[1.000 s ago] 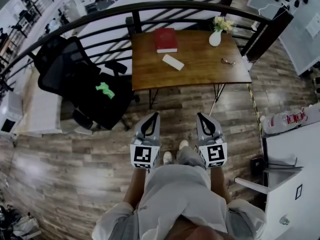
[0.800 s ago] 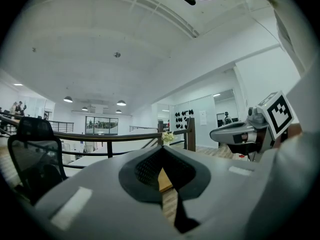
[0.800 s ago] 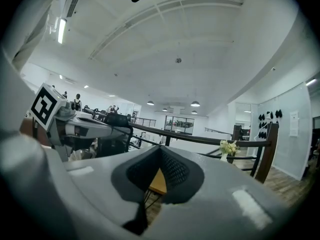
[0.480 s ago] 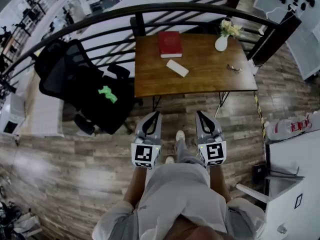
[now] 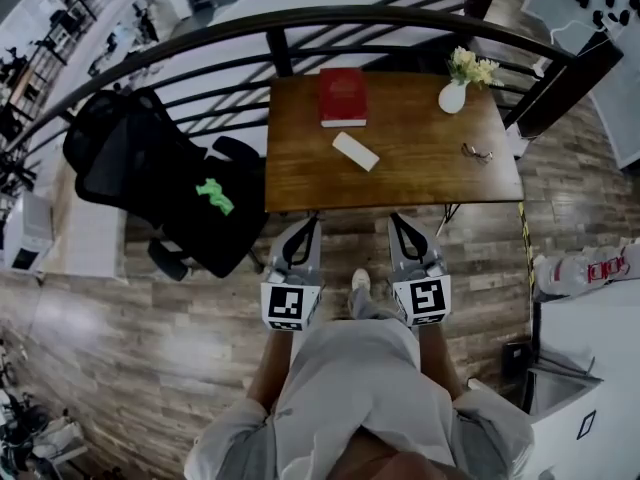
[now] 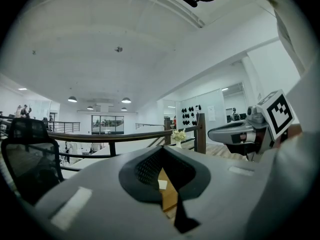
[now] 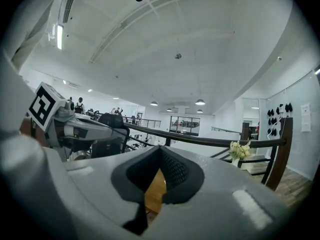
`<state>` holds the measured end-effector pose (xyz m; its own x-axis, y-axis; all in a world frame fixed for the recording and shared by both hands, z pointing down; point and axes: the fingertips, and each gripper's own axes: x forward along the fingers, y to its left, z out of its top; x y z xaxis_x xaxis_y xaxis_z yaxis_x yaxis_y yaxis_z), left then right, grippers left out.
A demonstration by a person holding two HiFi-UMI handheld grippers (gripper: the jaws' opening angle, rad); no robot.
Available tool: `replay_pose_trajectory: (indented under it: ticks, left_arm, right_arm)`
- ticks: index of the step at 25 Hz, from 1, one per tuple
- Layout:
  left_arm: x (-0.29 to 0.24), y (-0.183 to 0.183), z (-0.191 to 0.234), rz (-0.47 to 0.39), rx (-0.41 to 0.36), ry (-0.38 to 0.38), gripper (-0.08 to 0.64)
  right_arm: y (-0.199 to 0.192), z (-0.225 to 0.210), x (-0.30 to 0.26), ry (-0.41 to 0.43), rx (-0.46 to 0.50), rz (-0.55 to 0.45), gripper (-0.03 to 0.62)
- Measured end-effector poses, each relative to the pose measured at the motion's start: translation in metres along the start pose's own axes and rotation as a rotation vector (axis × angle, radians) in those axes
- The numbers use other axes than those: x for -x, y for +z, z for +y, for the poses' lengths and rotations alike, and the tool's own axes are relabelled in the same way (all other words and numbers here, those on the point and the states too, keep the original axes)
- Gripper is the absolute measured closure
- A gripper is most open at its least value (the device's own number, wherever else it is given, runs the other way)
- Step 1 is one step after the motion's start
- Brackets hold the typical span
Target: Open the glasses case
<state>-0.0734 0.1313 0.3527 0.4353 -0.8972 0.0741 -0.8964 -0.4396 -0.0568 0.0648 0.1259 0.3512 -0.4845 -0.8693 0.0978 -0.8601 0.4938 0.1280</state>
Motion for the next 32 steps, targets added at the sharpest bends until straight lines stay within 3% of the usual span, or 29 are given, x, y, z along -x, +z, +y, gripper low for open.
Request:
replay_pose_trajectory:
  ticks: [17, 32]
  left_arm:
    - [-0.083, 0.001, 0.012, 0.049, -0.009, 0.103, 0.54]
    - [-0.133, 0.001, 0.015, 0.07, -0.018, 0.13, 0.54]
  right_arm:
    - [-0.007, -0.063, -0.073, 0.124, -0.013, 0.001, 0.589]
    - [-0.018, -0.099, -0.11, 0.169, -0.02, 0.018, 0.589]
